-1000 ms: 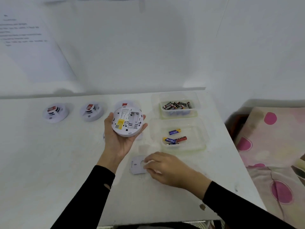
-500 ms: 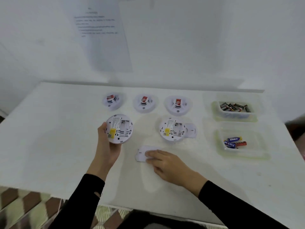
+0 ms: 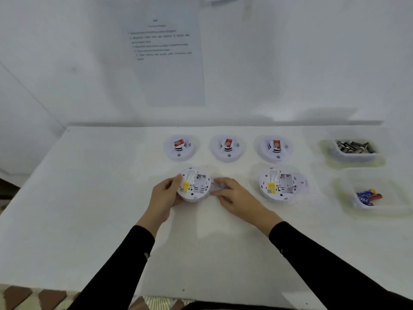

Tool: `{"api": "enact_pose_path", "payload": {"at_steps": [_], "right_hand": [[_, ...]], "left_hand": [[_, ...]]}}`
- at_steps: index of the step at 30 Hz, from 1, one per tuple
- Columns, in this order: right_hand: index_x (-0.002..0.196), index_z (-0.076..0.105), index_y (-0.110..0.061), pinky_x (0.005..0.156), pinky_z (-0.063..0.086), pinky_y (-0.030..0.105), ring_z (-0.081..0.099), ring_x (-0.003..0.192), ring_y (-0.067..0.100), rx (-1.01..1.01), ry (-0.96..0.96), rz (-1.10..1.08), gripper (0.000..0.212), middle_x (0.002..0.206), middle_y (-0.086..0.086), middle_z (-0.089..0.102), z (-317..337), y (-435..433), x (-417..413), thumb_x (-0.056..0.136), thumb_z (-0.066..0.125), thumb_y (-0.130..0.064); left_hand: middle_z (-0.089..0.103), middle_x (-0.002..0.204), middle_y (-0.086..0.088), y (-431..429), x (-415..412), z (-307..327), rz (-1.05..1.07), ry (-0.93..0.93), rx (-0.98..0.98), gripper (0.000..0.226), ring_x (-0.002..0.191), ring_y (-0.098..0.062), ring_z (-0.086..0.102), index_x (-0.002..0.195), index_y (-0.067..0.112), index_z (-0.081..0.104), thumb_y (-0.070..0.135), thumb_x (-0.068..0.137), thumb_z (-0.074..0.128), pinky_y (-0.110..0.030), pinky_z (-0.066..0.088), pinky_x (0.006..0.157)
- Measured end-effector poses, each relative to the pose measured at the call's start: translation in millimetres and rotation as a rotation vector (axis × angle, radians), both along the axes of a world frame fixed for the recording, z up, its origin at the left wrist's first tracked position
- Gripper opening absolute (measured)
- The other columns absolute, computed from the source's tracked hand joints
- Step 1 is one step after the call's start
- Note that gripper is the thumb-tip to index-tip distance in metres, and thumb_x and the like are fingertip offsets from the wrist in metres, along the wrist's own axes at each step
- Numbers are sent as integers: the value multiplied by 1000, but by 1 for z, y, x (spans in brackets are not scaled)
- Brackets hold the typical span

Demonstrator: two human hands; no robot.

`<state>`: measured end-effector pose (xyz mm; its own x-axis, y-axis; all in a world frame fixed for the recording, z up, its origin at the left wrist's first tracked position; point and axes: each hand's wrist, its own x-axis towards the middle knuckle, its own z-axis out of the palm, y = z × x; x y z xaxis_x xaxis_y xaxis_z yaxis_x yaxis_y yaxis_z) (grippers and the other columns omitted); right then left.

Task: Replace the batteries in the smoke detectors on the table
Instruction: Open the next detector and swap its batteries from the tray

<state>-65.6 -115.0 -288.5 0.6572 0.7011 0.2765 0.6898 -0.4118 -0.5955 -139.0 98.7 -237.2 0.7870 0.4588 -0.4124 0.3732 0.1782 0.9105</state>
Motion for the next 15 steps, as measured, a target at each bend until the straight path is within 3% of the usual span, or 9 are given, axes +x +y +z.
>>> {"api": "enact_pose_path", "payload": {"at_steps": [2,5,10,12,15], "right_hand": [[106,74,-18,114,31,37,42,133,24,3,23,-22,21,141,15,48,-2,0,1,89,62,-13],[104,75,-20,117,9,37,35,138,27,-2,96,-82,22,146,18,43,-1,0,-2,90,58,-24],[99,75,-20,120,14,35,38,138,14,57,170,-97,21,144,9,48,-3,-6,-7,88,58,-26],[95,74,-21,120,13,27,37,136,5,75,189,-96,23,142,5,50,-3,-11,-8,86,56,-31],[90,72,-19,119,13,21,40,135,6,63,178,-89,21,138,4,52,-2,-12,-10,83,55,-29]], "left_hand": [[74,100,-16,2,5,-3,-7,0,-9,23,85,-26,73,99,7,70,27,98,60,-28,60,63],[74,99,-16,7,8,-9,-16,6,-5,24,85,-26,73,98,5,70,28,97,61,-31,61,67],[75,97,-15,13,6,-14,-23,6,28,28,90,-30,73,99,3,72,30,94,65,-43,61,80],[77,94,-8,17,4,-16,-43,10,82,26,92,-28,73,96,11,75,35,93,66,-44,60,84],[78,87,5,25,2,-19,-102,30,207,20,91,-19,72,91,25,77,43,89,69,-44,58,89]]}}
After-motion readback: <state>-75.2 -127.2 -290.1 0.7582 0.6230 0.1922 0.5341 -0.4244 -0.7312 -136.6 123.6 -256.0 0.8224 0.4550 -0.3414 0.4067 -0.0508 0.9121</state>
